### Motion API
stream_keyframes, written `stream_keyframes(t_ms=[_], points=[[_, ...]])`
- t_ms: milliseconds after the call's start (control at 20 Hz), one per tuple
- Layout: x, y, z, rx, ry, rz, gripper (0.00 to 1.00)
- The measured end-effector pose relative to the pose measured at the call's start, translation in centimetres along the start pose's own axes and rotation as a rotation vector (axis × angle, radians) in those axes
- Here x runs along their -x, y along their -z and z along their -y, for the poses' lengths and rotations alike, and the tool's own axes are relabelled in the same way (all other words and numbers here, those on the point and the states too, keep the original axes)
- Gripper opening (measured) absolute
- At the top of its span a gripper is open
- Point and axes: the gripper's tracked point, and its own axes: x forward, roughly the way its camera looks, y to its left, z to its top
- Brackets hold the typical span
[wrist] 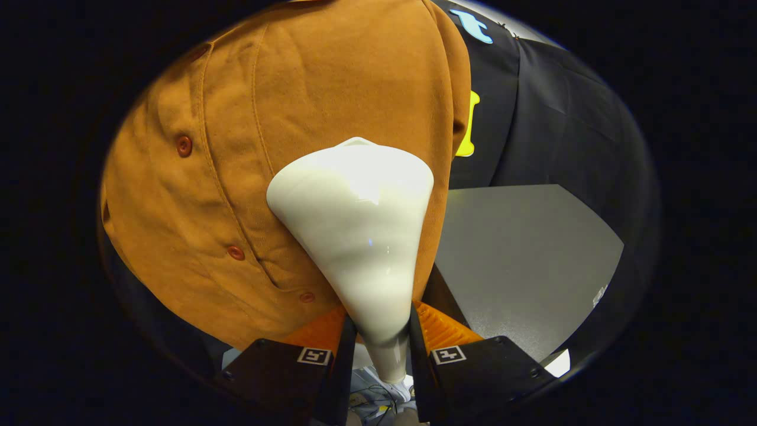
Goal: Iron the clothes twice with a garment steamer, once on the left side and once on the right side.
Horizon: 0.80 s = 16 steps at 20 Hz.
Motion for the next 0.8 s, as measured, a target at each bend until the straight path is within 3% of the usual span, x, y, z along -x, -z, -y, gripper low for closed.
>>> stream_keyframes(t_ms=[800], points=[[-1.3,8.1,1.3,0.022,-0.001,-0.184,0.47]])
